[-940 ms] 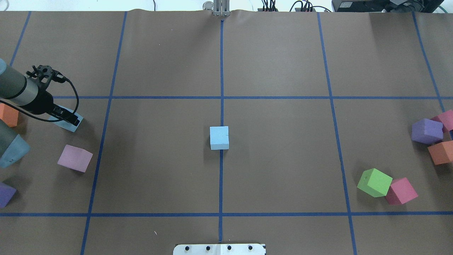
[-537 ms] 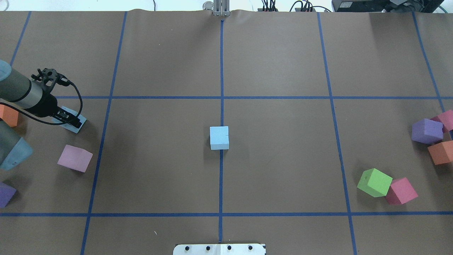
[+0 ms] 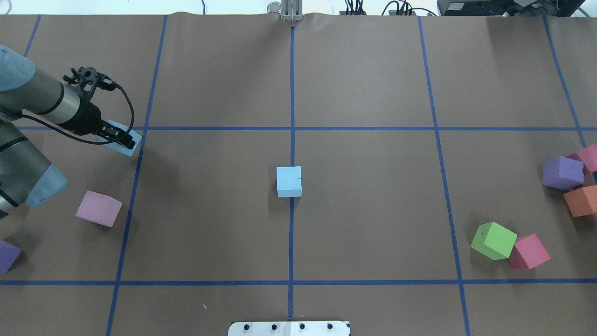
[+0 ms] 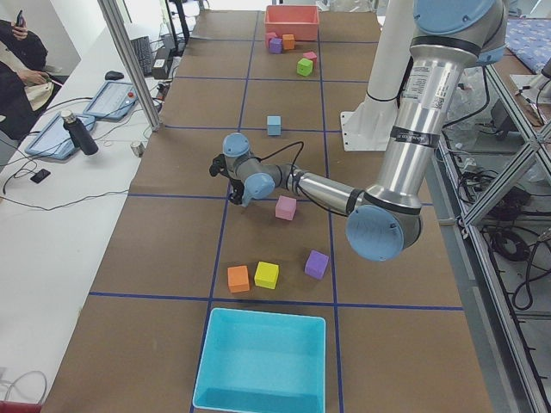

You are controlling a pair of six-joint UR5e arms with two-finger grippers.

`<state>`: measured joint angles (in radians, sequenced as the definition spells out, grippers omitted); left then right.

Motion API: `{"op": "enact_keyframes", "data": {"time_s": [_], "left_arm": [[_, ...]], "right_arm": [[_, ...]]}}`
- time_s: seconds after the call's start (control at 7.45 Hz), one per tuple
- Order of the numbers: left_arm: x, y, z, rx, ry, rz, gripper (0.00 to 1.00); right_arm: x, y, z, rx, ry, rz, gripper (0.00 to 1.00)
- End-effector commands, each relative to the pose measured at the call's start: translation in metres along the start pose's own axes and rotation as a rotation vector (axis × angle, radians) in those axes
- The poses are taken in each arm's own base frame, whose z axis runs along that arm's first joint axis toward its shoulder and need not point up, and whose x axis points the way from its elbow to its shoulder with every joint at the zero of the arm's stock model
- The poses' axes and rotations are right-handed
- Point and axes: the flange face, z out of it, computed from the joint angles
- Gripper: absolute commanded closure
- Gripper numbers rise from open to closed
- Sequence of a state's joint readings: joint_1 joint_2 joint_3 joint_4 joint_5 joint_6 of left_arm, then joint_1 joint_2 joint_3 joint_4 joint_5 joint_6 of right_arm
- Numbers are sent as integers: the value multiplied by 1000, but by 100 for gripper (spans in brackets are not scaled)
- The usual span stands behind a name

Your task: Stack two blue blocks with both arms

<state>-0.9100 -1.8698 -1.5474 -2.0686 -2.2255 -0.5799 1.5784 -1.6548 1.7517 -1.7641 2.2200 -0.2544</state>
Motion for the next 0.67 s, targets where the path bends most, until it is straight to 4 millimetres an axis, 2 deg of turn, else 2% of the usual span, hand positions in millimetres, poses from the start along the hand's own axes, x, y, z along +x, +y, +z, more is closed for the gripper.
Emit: {"op": "enact_keyframes", "data": {"time_s": [0.0,0.4,0.54], "left_arm": [[107,-46,-4,-25,20,-115,84],[305,-51,1,-104,-86,-261,84],[351,-54,-3,-103,-111,-308,84]], "right_arm": [[2,4,4,-7,-3,5,0],[2,7,6,-10,-12,9,0],[2,7,6,-10,-10,9,0]]}}
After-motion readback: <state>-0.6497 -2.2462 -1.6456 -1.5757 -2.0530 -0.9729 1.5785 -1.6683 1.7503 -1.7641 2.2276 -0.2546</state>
